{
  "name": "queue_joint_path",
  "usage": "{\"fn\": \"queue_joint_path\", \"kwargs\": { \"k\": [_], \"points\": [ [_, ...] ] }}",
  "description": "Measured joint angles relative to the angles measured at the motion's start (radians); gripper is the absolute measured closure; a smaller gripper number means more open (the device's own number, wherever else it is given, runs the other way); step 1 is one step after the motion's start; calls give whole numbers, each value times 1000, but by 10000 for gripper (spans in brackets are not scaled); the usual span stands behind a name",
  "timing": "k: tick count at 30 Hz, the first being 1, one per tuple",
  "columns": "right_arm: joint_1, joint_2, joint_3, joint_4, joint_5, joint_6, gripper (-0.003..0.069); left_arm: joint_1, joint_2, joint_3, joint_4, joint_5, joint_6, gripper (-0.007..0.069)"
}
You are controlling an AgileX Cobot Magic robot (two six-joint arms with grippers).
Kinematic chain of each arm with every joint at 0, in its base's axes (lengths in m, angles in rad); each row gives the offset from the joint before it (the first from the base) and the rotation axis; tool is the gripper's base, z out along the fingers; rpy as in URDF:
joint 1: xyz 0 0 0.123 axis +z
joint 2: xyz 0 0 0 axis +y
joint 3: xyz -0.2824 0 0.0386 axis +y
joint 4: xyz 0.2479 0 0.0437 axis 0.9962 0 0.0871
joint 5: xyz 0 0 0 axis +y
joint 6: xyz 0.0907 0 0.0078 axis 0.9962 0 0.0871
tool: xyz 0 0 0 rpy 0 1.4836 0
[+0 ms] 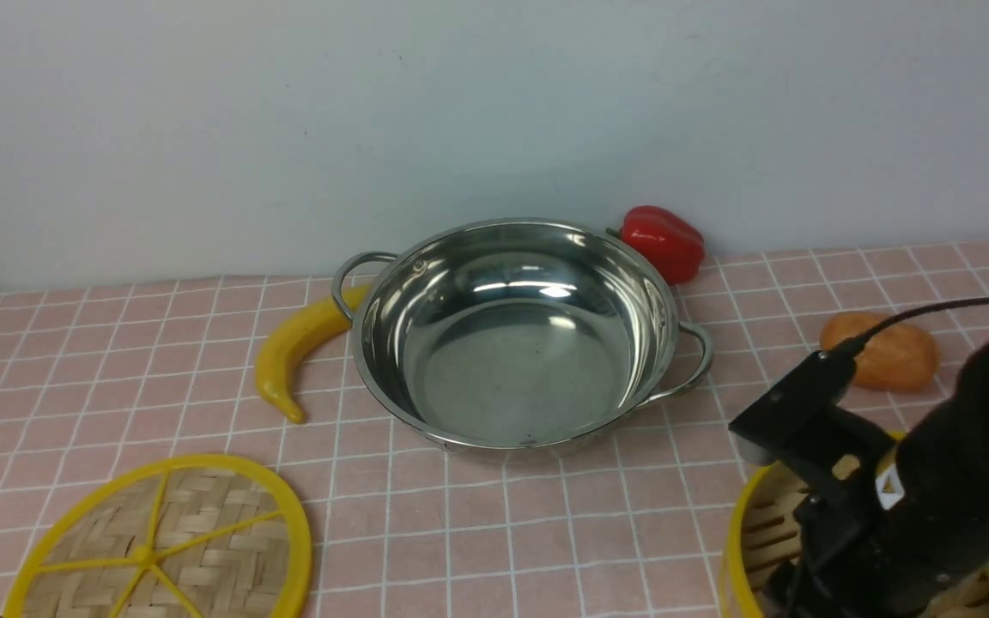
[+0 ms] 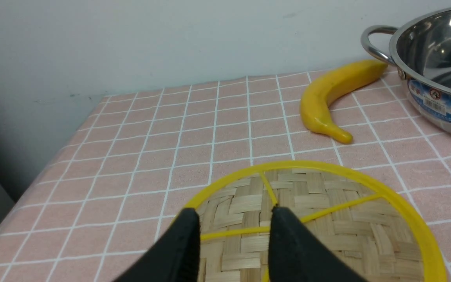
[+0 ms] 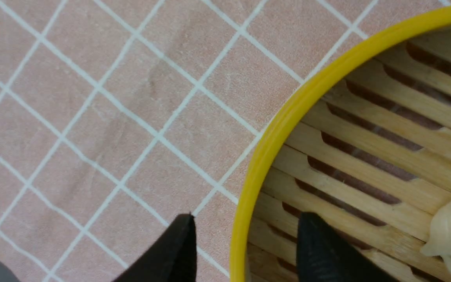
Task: Place the steamer in the pot on the pink tablecloth, and put the lid on the steamer.
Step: 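Reach for and grasp the rim of the bamboo steamer holding the buns with the right gripper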
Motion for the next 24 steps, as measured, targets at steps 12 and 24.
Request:
{"fn": "queue_joint_path", "kwargs": {
  "k": [12,24],
  "points": [
    [1,173,-8,5,-3,15,352,0,0,0,0,0,0,382],
    [1,174,-9,26,16,49,583,0,0,0,0,0,0,382]
  ]
}}
